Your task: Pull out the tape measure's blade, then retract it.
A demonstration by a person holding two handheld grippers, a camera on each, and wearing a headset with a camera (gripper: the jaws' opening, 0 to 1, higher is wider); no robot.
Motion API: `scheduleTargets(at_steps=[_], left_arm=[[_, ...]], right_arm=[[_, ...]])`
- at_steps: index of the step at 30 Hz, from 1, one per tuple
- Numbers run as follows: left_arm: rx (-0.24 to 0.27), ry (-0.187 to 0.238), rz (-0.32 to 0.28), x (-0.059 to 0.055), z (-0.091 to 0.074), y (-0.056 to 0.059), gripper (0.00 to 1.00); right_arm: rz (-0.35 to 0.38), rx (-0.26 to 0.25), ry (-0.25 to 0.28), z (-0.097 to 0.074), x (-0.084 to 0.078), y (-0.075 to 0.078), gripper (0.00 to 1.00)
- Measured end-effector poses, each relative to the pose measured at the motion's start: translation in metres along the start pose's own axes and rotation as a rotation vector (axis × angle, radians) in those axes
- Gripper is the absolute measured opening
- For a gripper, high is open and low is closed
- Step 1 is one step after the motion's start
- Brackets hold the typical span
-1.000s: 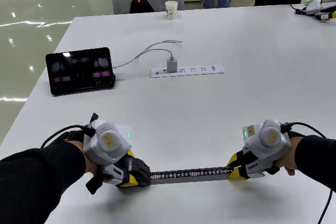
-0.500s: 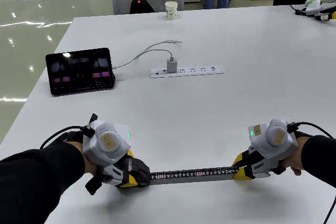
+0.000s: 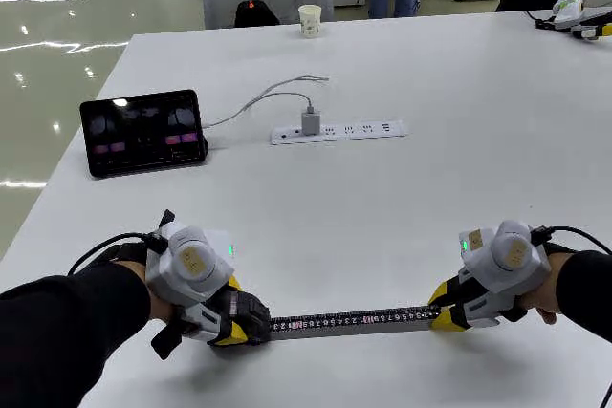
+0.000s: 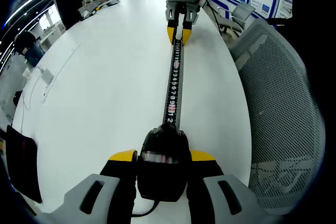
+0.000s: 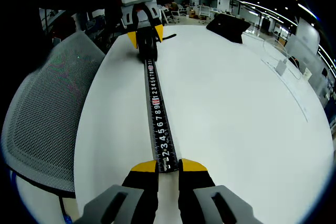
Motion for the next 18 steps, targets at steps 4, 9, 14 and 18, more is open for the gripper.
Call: scheduleTargets(at_steps=[4,9,14,18], left_arm=[[-0.01,0.006,0.004,0.0001,-0.0003,-0.0007,0.31],[0.003,0.023,0.004,0.0017,0.0007,-0.0012,0.31],[0.009,0.018,0.011,0.001,0.0004,-0.0017,0.31],[0.011,0.02,0.021,0.0015,0.0011,-0.0021,0.31]], right_arm=[[-0.013,0.0,-0.019,0.0009,0.0011,-0.0001,0.11],[-0.015,0.009,-0.036,0.0014,0.0017,0.0011,0.11],[-0.026,0.01,-0.052,0.0015,0.0024,0.0009,0.12],[-0.06,0.0,-0.071,0.0024,0.0028,-0.0002,0.12]])
Point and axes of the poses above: the centre of the closed fingertips' face, and the gripper's own axes: z roughly forward along the fingers, y roughly to its right, x roughly out of its top, the point moved 2 cm from there along -z, roughly backward along the fingers, and after that the axes turned 5 degrees about x, right-handed, at the moved point
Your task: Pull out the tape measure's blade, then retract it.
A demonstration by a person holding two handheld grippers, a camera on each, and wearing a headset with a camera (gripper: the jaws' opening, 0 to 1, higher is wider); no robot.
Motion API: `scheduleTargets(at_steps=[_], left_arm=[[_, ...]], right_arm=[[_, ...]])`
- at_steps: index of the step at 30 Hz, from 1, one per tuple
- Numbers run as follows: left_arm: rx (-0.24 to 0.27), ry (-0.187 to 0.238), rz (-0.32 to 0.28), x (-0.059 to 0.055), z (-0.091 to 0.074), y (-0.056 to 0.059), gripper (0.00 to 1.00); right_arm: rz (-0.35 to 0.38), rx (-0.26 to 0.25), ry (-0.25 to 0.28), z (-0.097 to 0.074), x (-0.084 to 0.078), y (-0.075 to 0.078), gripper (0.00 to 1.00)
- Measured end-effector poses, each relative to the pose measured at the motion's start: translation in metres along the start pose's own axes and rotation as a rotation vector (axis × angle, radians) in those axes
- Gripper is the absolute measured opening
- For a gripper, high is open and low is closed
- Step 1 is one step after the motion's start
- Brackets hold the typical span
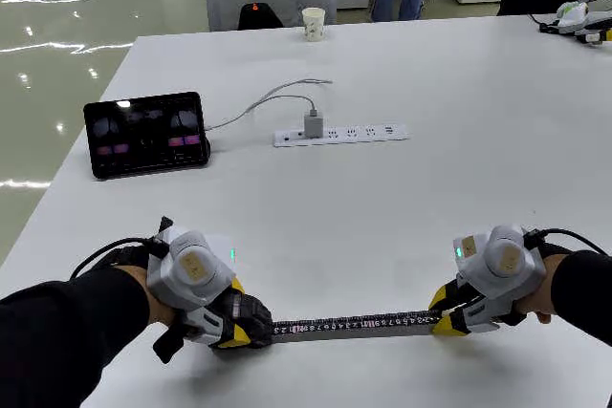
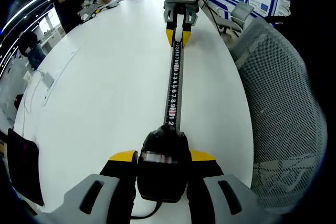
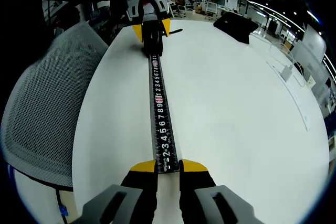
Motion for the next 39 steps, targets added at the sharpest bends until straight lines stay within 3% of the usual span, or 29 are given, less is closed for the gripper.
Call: scheduleTargets(at_steps=[9,17,25,34,39], left_arm=[[-0.007,-0.009,-0.001,0.0,0.0,-0.001,0.32],[0.014,0.003,-0.05,-0.002,-0.009,-0.004,0.35],[0.054,0.034,-0.19,-0.003,-0.023,-0.015,0.45],[0.114,0.073,-0.304,-0.012,-0.037,-0.023,0.56],[0.179,0.116,-0.432,-0.02,-0.046,-0.03,0.7]], right_arm=[[0.022,-0.018,-0.005,0.0,0.002,0.0,0.13],[0.059,-0.048,-0.021,-0.003,0.001,0.001,0.19],[0.123,-0.084,0.038,-0.017,0.006,-0.001,0.23],[0.272,-0.193,0.153,-0.038,0.007,0.006,0.33],[0.33,-0.235,0.184,-0.044,-0.005,0.002,0.39]])
Point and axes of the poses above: the centre of the closed fingertips' face, and the gripper's own axes: z roughly forward along the fingers, y roughly to its right, x roughly out of its top, the point moved 2 cm from there along -z, roughly backward along the fingers, and after that the axes turned 5 degrees about x, right-handed, at the moved point
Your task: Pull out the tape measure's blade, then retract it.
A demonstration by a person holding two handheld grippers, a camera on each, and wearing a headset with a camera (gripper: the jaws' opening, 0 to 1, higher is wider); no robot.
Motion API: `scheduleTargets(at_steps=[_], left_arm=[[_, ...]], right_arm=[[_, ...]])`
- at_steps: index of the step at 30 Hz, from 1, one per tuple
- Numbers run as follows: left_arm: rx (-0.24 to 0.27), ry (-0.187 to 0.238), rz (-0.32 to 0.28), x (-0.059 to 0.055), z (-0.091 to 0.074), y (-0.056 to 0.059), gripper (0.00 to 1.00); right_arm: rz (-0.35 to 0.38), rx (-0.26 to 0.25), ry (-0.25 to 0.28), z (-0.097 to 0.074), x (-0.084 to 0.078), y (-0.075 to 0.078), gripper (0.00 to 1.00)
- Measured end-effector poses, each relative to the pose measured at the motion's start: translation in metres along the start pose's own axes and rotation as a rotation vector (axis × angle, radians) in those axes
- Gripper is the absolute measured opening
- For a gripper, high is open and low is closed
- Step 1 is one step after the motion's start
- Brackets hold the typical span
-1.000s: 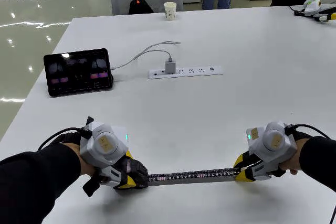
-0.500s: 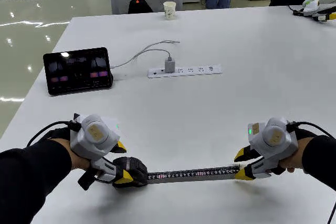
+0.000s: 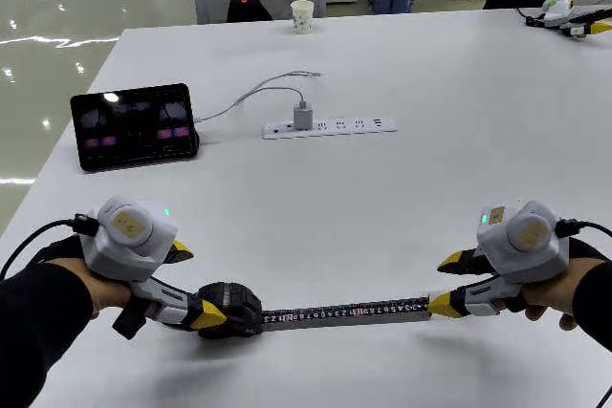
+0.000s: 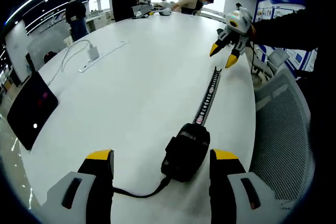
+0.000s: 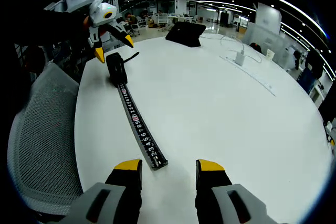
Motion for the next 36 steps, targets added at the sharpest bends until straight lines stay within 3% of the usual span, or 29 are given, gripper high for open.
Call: scheduleTargets(at_steps=[3,8,13,20,22,26,32,36], left_arm=[[0.016,0.04,-0.088,-0.002,-0.009,-0.004,0.73],[0.049,0.093,-0.161,-0.01,-0.021,-0.01,0.8],[0.087,0.114,-0.168,-0.02,-0.031,-0.012,0.81],[0.119,0.142,-0.152,-0.038,-0.038,-0.01,0.88],[0.117,0.162,-0.185,-0.046,-0.039,-0.007,0.9],[0.12,0.161,-0.224,-0.062,-0.041,0.001,0.94],[0.127,0.161,-0.252,-0.073,-0.049,0.007,0.99],[0.152,0.19,-0.255,-0.075,-0.056,0.006,0.99]], right_arm=[[0.034,-0.041,0.023,-0.007,-0.005,0.0,0.42],[0.047,-0.087,0.069,-0.021,-0.006,-0.004,0.47],[0.08,-0.107,0.079,-0.03,-0.013,-0.006,0.59],[0.08,-0.12,0.078,-0.041,-0.019,-0.013,0.63],[0.079,-0.127,0.08,-0.044,-0.02,-0.016,0.65],[0.081,-0.137,0.088,-0.05,-0.027,-0.018,0.7],[0.098,-0.147,0.108,-0.056,-0.036,-0.023,0.84],[0.107,-0.168,0.11,-0.062,-0.041,-0.02,0.91]])
Point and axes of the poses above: the centre of the closed fingertips' face, and the gripper's own axes: z roughly forward along the fingers, y roughly to its right, x roughly out of its top, the point moved 2 cm from there along -z, roughly backward along the fingers, and after that the axes turned 5 degrees about x, right-handed, at the moved point
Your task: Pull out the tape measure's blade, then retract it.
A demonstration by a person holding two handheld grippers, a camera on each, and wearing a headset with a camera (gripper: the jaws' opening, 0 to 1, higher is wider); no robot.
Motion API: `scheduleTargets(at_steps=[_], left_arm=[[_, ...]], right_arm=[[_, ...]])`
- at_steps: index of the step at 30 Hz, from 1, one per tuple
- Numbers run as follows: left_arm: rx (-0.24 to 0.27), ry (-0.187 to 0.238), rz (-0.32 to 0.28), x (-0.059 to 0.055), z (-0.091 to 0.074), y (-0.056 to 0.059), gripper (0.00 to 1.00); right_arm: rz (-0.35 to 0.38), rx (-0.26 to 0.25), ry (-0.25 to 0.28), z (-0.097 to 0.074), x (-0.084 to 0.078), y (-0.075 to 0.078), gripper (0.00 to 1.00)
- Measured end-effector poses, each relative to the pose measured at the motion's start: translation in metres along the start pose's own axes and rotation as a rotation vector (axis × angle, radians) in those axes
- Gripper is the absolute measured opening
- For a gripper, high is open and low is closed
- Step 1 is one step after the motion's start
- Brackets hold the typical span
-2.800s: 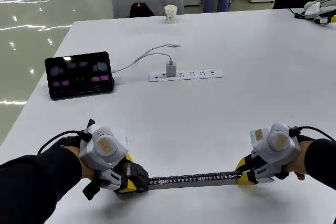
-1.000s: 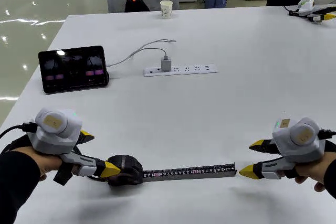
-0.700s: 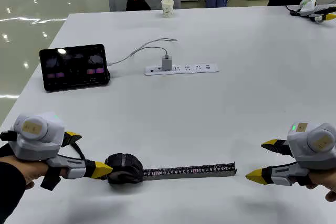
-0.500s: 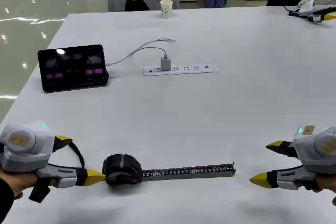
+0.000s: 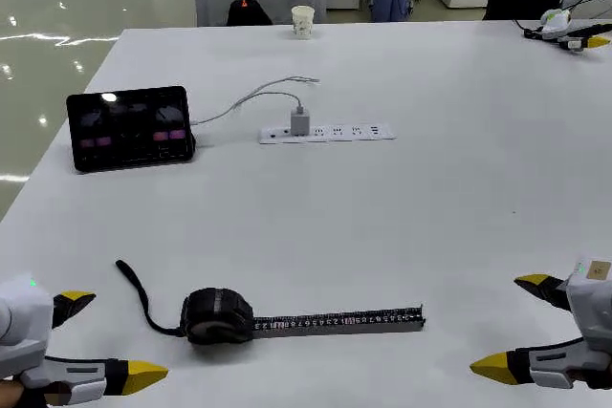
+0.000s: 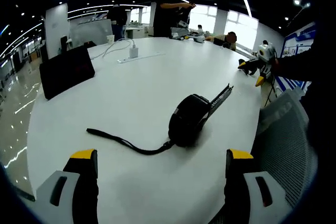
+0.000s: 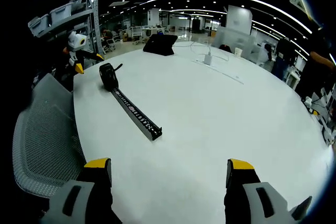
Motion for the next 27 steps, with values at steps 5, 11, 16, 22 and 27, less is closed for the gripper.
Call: scheduleTargets(at_steps=[5,11,16,22,27], left_arm=[[0.032,0.021,-0.006,0.0,-0.007,-0.004,0.99],[0.038,0.021,-0.013,0.0,-0.009,-0.005,0.99],[0.028,0.017,-0.01,0.0,-0.009,-0.003,0.99],[0.025,0.002,0.026,0.002,-0.006,-0.002,0.99],[0.025,0.021,0.051,0.013,-0.004,0.002,0.99]], right_arm=[[0.004,-0.026,-0.017,-0.007,-0.007,0.003,0.99],[0.023,-0.026,-0.027,-0.011,-0.012,-0.002,0.99],[0.025,-0.03,-0.017,-0.013,-0.011,-0.005,0.99],[0.026,-0.031,-0.014,-0.014,-0.011,-0.009,0.99],[0.04,-0.045,-0.017,-0.014,-0.014,-0.011,0.99]])
Point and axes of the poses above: the centre of the closed fingertips' face, and the gripper's own axes: z roughly forward along the fingers, y roughly to its right, x roughly out of its top, the point moved 2 cm from there along -z, roughly backward along the fingers, and after that the axes turned 5 degrees about x, right-handed, at the moved point
